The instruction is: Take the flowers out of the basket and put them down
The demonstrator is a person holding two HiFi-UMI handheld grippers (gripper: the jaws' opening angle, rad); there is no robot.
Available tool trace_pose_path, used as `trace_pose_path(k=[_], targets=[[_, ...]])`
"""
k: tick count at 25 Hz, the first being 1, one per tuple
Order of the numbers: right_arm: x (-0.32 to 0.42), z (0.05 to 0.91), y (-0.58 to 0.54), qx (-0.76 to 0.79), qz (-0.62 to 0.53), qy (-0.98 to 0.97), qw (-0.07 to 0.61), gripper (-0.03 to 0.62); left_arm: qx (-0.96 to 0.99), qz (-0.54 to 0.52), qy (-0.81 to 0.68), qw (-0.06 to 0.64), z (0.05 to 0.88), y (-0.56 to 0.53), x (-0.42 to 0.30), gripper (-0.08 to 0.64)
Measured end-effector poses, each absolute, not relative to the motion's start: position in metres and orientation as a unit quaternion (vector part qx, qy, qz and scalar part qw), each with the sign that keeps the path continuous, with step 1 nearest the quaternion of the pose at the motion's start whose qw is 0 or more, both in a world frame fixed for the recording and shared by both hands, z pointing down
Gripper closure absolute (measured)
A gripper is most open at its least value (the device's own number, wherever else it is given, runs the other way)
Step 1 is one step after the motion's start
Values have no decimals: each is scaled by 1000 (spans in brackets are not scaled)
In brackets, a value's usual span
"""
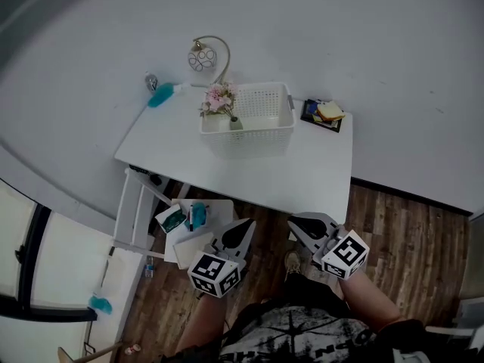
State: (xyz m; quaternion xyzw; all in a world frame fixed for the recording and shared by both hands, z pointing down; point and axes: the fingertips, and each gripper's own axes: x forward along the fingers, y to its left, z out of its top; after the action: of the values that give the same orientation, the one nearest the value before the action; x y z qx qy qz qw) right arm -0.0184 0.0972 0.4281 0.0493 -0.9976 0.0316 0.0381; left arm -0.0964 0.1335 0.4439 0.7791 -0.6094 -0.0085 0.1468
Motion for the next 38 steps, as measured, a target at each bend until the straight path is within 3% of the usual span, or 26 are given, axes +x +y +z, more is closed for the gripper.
trace_pose_path(k=[17, 38], targets=[[-53, 415, -42, -36, 33, -998, 24, 572, 726, 2, -674, 132, 425, 11, -118, 546], [-138, 395, -106, -66, -12, -998, 11, 571, 710, -5, -692, 127, 430, -38, -186, 546]])
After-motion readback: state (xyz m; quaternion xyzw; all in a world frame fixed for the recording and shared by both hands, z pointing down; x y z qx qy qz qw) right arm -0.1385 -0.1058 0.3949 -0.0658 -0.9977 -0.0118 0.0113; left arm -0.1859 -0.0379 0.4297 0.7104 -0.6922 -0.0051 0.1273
